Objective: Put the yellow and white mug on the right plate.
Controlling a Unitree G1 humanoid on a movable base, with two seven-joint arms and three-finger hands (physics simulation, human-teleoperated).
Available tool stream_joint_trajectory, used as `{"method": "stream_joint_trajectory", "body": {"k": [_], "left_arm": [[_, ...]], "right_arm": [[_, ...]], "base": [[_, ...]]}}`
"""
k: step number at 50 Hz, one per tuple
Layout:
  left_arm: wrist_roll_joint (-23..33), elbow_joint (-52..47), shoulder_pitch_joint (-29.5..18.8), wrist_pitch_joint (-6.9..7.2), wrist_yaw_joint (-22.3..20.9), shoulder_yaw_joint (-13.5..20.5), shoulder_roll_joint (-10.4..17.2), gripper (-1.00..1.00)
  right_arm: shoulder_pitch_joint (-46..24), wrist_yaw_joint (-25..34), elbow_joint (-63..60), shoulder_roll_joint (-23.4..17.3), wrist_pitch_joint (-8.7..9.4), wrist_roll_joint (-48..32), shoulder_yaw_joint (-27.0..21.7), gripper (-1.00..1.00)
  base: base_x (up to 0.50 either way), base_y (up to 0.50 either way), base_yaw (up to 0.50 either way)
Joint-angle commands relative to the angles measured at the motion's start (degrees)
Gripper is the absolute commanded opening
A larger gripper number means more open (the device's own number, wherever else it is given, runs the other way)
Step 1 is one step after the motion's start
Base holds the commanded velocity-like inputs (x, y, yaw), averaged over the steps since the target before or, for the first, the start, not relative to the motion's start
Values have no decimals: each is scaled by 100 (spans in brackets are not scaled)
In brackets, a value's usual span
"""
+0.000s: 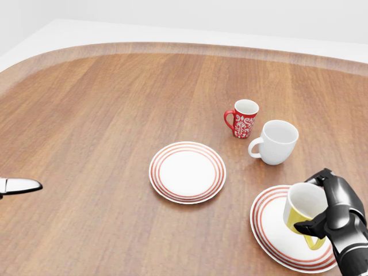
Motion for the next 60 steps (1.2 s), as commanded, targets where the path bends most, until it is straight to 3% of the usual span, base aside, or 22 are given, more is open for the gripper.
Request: {"method": "stream_joint_trajectory", "body": {"k": [1,37,56,57,58,60], "left_arm": [[26,0,16,0,-9,-8,-16,100],[78,21,36,0,-23,-28,-36,100],[84,30,39,0,-34,-29,-40,100],[93,61,36,0,-32,-32,-41,100],[92,80,32,0,-33,-33,-42,100],[92,83,34,0,-31,-37,-42,100]], "right_arm": [[50,-123,4,-103,-2,95,-107,-100],[-6,-189,38,62,-104,189,-199,-100],[15,-224,46,29,-57,168,-214,-100],[-3,-88,46,29,118,226,-255,98],[7,-90,43,23,44,222,-246,100],[-3,-135,44,13,68,212,-238,100]], "base": [[0,0,0],[0,0,0],[0,0,0],[0,0,0],[0,0,0],[0,0,0]]}}
